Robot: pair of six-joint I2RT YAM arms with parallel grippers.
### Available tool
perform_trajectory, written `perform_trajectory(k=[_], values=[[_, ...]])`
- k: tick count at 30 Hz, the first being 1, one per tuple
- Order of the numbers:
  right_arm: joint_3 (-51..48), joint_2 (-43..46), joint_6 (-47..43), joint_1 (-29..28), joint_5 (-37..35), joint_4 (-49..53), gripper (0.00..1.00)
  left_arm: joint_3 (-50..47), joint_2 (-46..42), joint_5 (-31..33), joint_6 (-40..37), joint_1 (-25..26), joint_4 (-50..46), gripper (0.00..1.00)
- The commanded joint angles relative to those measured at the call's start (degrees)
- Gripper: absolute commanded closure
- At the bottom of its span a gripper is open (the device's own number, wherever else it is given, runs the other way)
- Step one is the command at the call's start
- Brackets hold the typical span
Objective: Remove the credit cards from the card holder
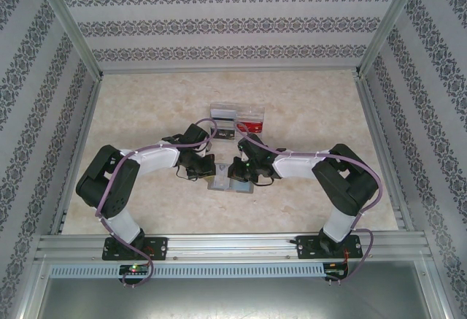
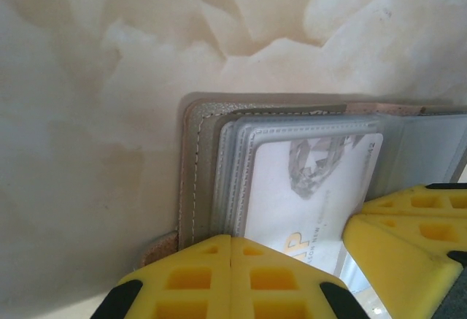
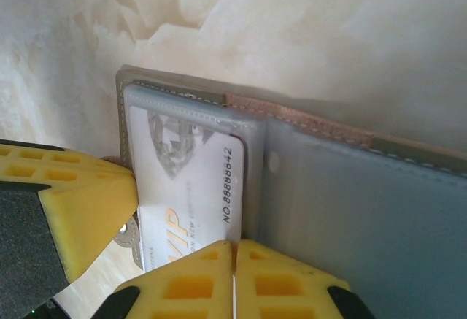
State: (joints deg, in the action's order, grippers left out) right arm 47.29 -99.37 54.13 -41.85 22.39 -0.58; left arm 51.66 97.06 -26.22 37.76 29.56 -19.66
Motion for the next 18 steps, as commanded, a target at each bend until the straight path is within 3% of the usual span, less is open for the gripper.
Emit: perform_trajectory(k=[1, 5, 18], values=[[-1.5, 0.6, 0.2, -0.6, 0.6, -1.3, 0.94, 0.6, 1.4, 1.0, 0.6, 1.3, -1.8, 1.0], [-3.2, 1.8, 0.1, 0.3, 0.3, -1.3, 1.0, 0.5, 1.6, 3.0, 0.8, 1.3, -3.1, 1.0], [-8.1, 7.5, -1.0, 3.4, -0.2, -0.4, 1.0, 0.3, 1.5, 3.4, 0.9, 1.1, -3.5, 1.0]])
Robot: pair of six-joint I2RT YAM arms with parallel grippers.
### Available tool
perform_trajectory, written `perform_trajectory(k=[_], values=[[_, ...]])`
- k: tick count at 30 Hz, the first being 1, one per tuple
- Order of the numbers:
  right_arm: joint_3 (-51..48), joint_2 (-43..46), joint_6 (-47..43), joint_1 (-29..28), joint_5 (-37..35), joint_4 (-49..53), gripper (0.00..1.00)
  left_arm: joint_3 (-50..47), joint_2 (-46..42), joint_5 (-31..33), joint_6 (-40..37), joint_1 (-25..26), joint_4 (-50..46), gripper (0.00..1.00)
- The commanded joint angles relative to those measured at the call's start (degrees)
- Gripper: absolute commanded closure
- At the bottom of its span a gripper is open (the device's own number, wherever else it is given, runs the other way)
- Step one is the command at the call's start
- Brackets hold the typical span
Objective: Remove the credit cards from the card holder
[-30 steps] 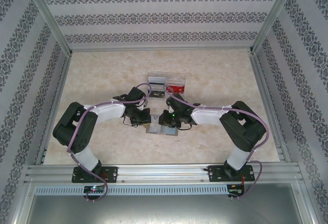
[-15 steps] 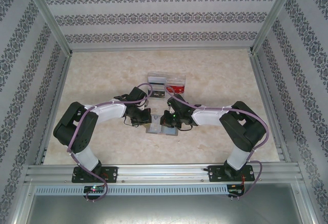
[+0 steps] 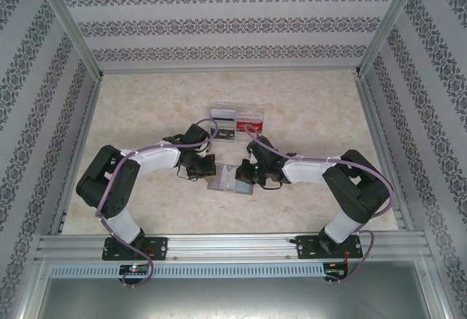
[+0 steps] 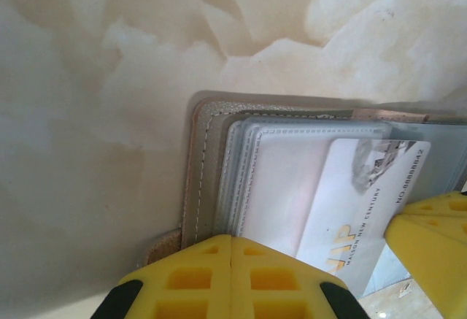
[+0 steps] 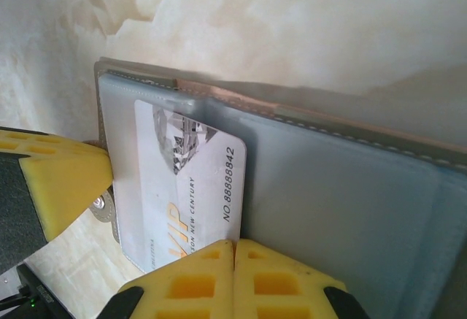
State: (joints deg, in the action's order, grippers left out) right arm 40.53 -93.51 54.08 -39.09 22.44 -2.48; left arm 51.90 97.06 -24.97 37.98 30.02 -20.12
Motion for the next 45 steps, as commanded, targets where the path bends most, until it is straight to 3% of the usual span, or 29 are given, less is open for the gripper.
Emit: perform_trajectory(k=[1, 14, 18, 23, 28, 33, 36, 45], values=[[-1.6, 2.0, -1.1, 0.8, -0.1, 1.4, 1.0, 0.1, 1.5, 2.1, 0.6, 0.6, -3.0, 1.0], [-5.3, 13.3, -6.9, 6.5, 2.5, 6.1, 1.0, 0.9, 1.0, 1.6, 0.2, 0.6, -3.3, 1.0], [-2.9, 19.3, -11.7, 8.0, 2.4, 12.4, 1.0, 1.9, -0.2, 1.1, 0.3, 0.6, -3.5, 1.0], [6.2, 21.8, -23.3, 8.3, -2.7, 26.6, 1.0, 3.9, -3.0, 1.4, 0.1, 0.5, -4.3, 0.99], [18.0, 18.5, -37.6, 8.4, -8.6, 37.8, 1.0, 4.9, -8.0, 2.9, 0.3, -0.3, -5.9, 0.72], [29.6, 12.6, -52.8, 7.4, -13.3, 42.8, 1.0, 5.1, -14.7, 7.1, 0.9, -2.4, -9.6, 0.19], [37.6, 6.9, -62.4, 6.3, -16.3, 46.8, 1.0, 5.1, -18.9, 10.9, 1.7, -3.9, -12.5, 0.02], [57.8, -10.5, -85.1, 1.3, -31.9, 53.0, 1.0, 3.8, -29.6, 18.7, 3.1, -8.3, -20.4, 0.0]])
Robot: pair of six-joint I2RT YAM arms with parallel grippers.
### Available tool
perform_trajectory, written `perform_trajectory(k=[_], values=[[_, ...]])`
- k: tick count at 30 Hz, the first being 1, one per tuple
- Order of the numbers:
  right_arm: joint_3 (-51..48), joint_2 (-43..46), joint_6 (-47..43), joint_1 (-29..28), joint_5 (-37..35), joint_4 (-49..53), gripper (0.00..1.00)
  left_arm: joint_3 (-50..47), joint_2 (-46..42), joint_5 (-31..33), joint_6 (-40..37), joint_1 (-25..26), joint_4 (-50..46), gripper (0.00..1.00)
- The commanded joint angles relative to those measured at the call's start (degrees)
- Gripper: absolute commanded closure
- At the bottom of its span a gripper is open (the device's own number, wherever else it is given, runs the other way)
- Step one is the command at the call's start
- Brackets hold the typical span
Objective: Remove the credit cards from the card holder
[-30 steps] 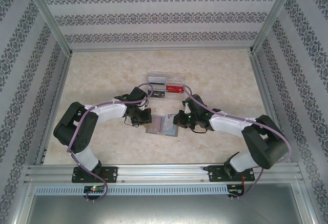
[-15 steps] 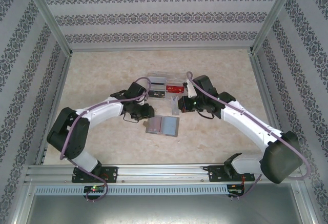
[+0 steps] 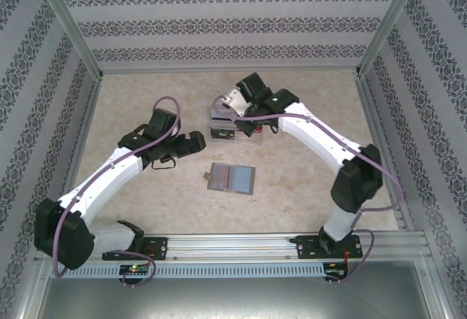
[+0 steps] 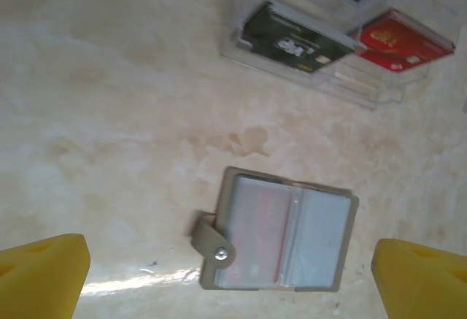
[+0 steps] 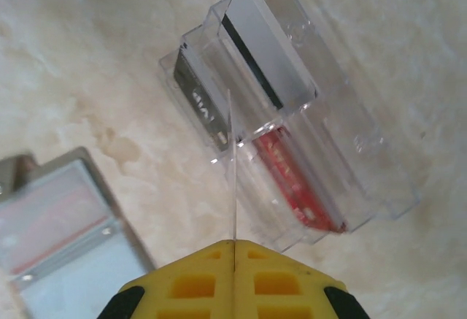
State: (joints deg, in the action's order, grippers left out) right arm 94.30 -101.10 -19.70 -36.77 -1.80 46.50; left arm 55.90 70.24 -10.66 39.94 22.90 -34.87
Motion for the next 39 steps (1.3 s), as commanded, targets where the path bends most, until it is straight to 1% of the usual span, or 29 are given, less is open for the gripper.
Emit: perform_trajectory(k=[1, 7, 9, 11, 16, 25, 39], values=[[5.8, -4.5, -13.3, -1.4, -9.0, 4.0, 1.0, -0.5, -4.0, 5.1, 1.4, -1.5, -6.5, 0.0], [13.8, -12.3, -21.4, -3.5, -14.8, 1.7, 1.0, -1.6, -10.0, 10.1, 3.1, -3.6, -10.9, 0.0], [16.4, -14.7, -23.4, -4.1, -16.3, 1.3, 1.0, -2.0, -11.5, 10.9, 3.4, -4.0, -11.6, 0.0], [18.2, -16.5, -24.7, -4.4, -16.7, 0.7, 1.0, -2.3, -12.8, 11.2, 3.5, -4.3, -12.1, 0.0], [22.1, -20.3, -25.4, -5.0, -15.3, 0.6, 1.0, -2.7, -14.2, 11.0, 4.0, -4.6, -13.8, 0.0], [24.2, -25.0, -25.2, -5.9, -16.2, 0.2, 1.0, -2.9, -17.3, 12.0, 4.0, -4.8, -16.7, 0.0], [21.4, -26.2, -24.5, -5.2, -18.5, -0.4, 1.0, -4.3, -18.5, 11.0, 4.7, -5.0, -16.8, 0.0]])
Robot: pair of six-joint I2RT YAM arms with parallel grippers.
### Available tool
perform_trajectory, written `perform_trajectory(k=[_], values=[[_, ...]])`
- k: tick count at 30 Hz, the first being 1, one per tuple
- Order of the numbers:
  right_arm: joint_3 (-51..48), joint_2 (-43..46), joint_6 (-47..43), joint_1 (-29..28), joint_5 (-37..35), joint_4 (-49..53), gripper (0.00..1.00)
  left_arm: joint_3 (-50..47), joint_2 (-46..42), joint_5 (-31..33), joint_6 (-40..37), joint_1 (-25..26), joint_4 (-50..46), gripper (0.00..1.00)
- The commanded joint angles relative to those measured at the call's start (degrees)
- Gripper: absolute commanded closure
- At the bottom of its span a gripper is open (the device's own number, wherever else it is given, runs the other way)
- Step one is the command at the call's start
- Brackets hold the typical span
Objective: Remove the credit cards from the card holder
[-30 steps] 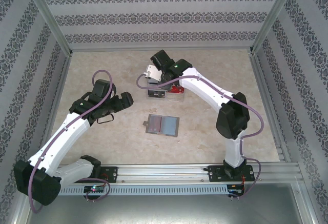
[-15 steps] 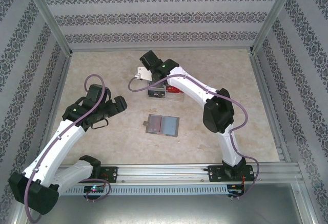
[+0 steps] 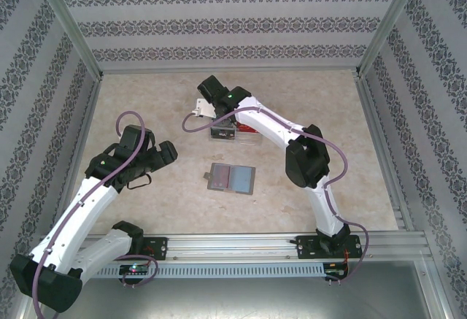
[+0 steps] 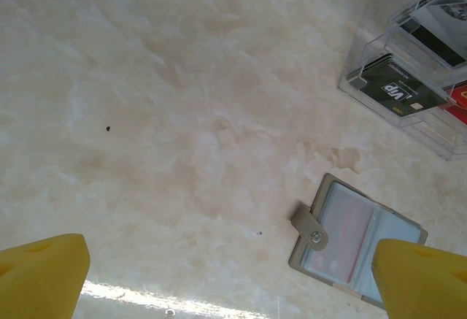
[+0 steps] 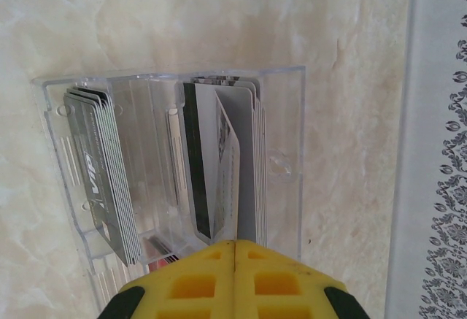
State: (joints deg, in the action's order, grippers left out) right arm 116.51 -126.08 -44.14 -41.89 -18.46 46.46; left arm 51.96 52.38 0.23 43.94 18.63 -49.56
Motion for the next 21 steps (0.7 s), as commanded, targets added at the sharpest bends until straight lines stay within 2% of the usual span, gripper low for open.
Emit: perform_trajectory(k=[1, 4, 6, 7, 9, 21], values=[[-0.7, -1.5, 0.1, 0.0, -2.2, -0.5, 1.0, -0.4, -0.8, 0.1, 0.6, -0.8, -2.2, 0.0], [-0.5, -1.9, 0.3, 0.0, -1.9, -0.6, 1.0, -0.6, -1.1, 0.1, 0.6, -0.8, -2.3, 0.0], [-0.2, -2.3, 1.2, 0.0, -2.4, -1.0, 0.95, -0.7, -1.1, -0.2, 0.5, -0.9, -2.1, 0.0], [-0.1, -2.5, 1.5, 0.0, -2.7, -1.4, 0.9, -0.8, -1.0, -0.5, 0.4, -0.9, -1.9, 0.0], [0.3, -3.0, 2.3, 0.1, -4.3, -2.5, 0.65, -0.8, -1.0, -0.8, 0.4, -0.9, -1.6, 0.0], [1.7, -3.9, 5.7, 0.7, -7.1, -5.0, 0.64, -0.9, -0.6, -1.4, -0.1, -1.2, -0.6, 0.0]])
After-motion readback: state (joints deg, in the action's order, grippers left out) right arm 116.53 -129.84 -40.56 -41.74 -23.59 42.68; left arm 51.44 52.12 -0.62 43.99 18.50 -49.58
